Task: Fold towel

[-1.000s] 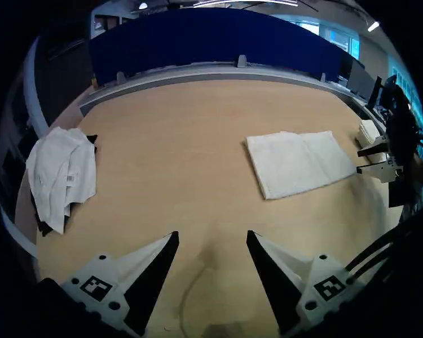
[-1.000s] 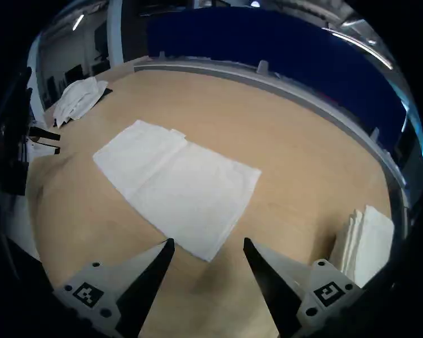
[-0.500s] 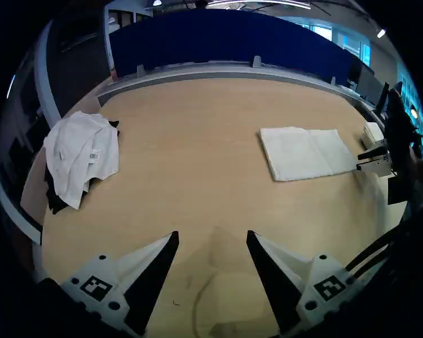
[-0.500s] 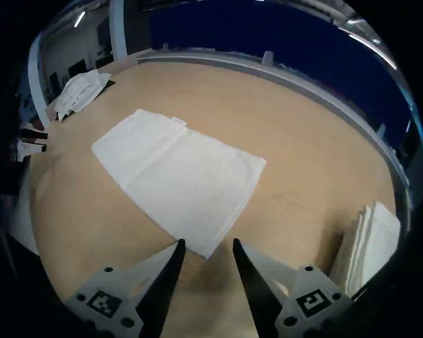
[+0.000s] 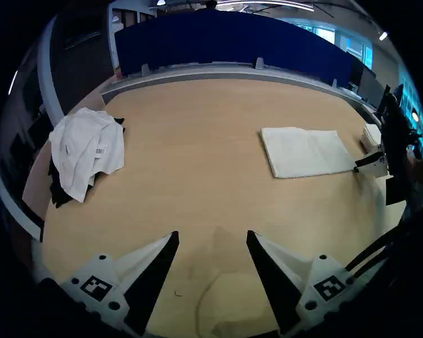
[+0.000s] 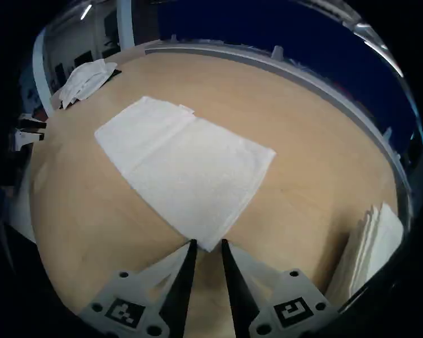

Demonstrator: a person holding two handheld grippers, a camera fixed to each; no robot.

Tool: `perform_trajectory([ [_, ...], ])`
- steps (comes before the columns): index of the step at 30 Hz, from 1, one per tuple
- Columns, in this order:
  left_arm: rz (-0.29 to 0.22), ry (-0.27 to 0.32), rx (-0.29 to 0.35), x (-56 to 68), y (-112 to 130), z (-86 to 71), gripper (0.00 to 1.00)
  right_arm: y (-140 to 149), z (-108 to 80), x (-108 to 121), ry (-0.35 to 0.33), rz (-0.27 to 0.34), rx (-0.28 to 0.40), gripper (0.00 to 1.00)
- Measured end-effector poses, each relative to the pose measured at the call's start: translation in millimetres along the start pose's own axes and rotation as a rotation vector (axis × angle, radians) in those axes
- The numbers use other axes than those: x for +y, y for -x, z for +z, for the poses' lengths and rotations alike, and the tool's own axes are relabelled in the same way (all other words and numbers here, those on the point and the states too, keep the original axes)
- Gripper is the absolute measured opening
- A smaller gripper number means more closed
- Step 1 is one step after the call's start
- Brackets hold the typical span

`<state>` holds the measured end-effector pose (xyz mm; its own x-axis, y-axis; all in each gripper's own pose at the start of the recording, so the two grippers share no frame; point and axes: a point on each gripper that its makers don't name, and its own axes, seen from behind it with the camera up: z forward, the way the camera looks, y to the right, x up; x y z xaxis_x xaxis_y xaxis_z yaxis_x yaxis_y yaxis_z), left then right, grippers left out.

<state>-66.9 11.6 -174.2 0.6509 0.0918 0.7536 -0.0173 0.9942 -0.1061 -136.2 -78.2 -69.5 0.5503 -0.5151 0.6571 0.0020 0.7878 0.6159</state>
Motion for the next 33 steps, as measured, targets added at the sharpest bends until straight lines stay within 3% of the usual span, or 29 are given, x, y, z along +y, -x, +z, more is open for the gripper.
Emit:
perform_trajectory([
  [10,0.002,0.005,-0.003,1.0,1.2,-1.9,0.89,-3.5,1.9,-0.8,0.000,-0.020,0.000,0.07],
  [18,-0.001,0.009,-0.004,1.0,4.1,-3.6,0.89,-15.0,-1.8,1.8,0.026,-0.047,0.012,0.06],
  [27,-0.017,0.004,0.001,-5.4,5.5,-11.3,0.89,-71.3,-25.0,1.4,0.032,-0.059,0.086,0.05],
  [33,-0.010,-0.003,0.011,-9.7,2.9,-18.3,0.89,-116.4,-37.1,-14.3,0.025,-0.141,0.124,0.05],
])
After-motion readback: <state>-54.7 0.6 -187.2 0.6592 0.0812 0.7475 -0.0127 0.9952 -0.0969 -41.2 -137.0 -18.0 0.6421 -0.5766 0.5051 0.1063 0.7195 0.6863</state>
